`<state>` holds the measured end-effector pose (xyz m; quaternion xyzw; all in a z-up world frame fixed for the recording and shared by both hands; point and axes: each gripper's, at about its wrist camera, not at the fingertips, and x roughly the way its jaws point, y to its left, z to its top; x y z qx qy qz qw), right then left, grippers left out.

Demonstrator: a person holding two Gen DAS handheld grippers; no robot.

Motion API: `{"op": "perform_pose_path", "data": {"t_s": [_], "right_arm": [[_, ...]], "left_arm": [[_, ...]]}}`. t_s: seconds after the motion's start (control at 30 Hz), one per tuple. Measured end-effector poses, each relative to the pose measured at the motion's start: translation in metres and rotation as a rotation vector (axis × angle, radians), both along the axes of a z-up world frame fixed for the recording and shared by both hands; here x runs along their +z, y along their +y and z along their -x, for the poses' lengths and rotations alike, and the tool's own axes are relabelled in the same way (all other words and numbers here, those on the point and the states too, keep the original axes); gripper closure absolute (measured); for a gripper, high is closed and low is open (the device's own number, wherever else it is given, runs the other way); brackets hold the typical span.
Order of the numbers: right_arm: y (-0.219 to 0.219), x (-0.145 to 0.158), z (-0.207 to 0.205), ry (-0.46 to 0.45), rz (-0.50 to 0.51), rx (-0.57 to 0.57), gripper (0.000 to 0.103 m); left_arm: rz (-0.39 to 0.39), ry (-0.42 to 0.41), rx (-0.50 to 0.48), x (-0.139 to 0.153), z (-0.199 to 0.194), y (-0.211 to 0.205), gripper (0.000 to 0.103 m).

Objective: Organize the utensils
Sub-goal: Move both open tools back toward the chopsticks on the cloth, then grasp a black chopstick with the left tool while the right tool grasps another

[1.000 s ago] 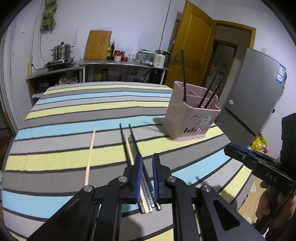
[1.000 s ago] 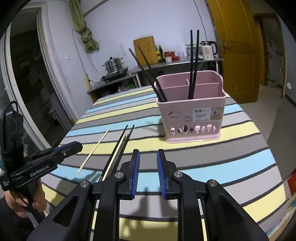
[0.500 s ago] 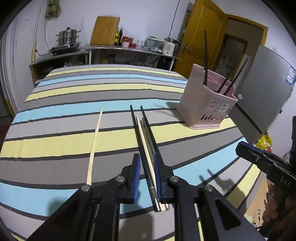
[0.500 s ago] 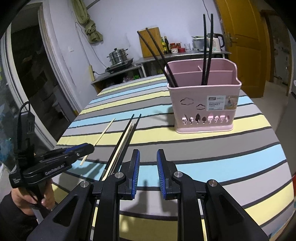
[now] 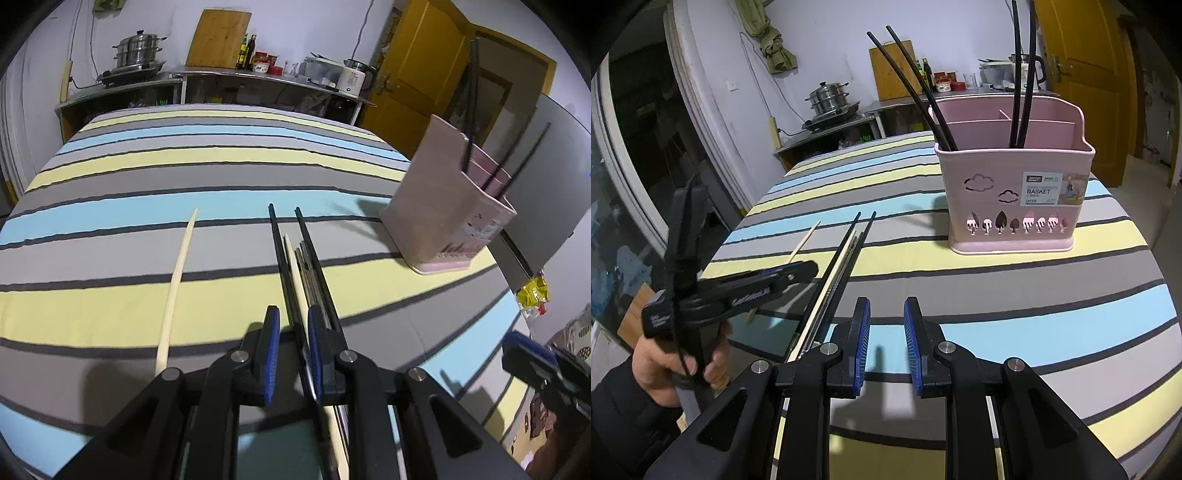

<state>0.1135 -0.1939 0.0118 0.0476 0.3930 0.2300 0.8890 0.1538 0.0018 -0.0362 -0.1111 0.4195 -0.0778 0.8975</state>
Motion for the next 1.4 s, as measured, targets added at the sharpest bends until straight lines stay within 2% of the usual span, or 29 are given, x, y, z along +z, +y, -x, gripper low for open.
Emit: {"op": "perform_pose_path", "data": {"t_s": [0.23, 0.5, 0.83, 1.07, 1.4], "right_arm": [[0.001, -0.005, -0.008, 0.012, -0.004, 0.002, 0.083], [0.006, -0.01, -0.016, 0.03, -0.007, 0.01, 0.083], [0.016, -0.016, -0.028, 0.051, -0.002, 0.026, 0.083], [0.039, -0.026, -0.052, 0.08, -0.015, 0.05, 0.083], [0.091, -0.056, -0.09, 0.14, 0.044, 0.102, 0.083]], "left_arm": [[-0.011, 0.036, 0.012, -0.011, -0.018, -0.001, 0.086], [-0.023, 0.031, 0.011, -0.013, -0.021, 0.001, 0.085], [-0.021, 0.054, 0.024, -0.013, -0.015, 0.013, 0.092], [-0.024, 0.073, 0.033, -0.012, 0.005, 0.031, 0.092], [-0.002, 0.083, 0.031, -0.012, 0.008, 0.038, 0.092]]}}
